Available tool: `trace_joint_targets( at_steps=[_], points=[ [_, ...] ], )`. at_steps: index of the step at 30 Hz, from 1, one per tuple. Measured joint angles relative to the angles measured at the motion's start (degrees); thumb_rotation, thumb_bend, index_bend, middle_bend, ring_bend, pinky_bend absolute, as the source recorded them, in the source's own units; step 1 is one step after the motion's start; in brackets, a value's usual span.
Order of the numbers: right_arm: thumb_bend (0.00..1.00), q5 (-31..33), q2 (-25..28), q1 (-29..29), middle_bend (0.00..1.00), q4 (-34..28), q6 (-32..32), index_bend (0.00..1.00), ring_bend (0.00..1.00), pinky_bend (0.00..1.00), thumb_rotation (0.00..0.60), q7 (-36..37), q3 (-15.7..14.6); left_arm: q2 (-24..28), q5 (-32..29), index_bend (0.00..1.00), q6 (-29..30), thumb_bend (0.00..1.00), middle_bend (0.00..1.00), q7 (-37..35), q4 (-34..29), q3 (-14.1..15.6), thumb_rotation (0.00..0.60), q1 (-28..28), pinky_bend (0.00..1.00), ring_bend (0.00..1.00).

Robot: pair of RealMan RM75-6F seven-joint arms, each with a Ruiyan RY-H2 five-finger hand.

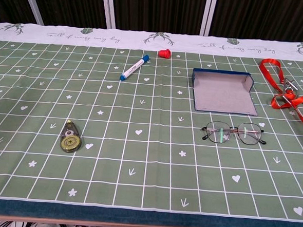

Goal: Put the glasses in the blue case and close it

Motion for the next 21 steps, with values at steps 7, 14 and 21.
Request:
trace_joint_targets(
  at_steps=[7,14,21],
  points=[
    [0.17,0.32,0.31,-0.16,0.02,-0.32,0.12,0.00,0.04,0.18,0.600,0.52,0.12,-0.14,-0.28,0.11,-0.28,0.40,0.01,0.75,-0.07,0.03,0.600,-0.01,0.00,0.00],
    [0.17,-0.09,0.33,-0.12,0.02,-0.45,0.21,0.00,0.04,0.18,0.600,0.37,0.00,-0.02,-0.68,0.11,-0.55,0.40,0.01,0.63,-0.30,-0.13,0.600,-0.08,0.00,0.00],
    [0.17,0.19,0.33,-0.05,0.02,-0.54,-0.19,0.00,0.04,0.18,0.600,0.69,0.02,0.20,-1.26,0.11,-1.27,0.40,0.01,0.65,-0.46,-0.21,0.600,-0.29,0.00,0.00]
  ],
)
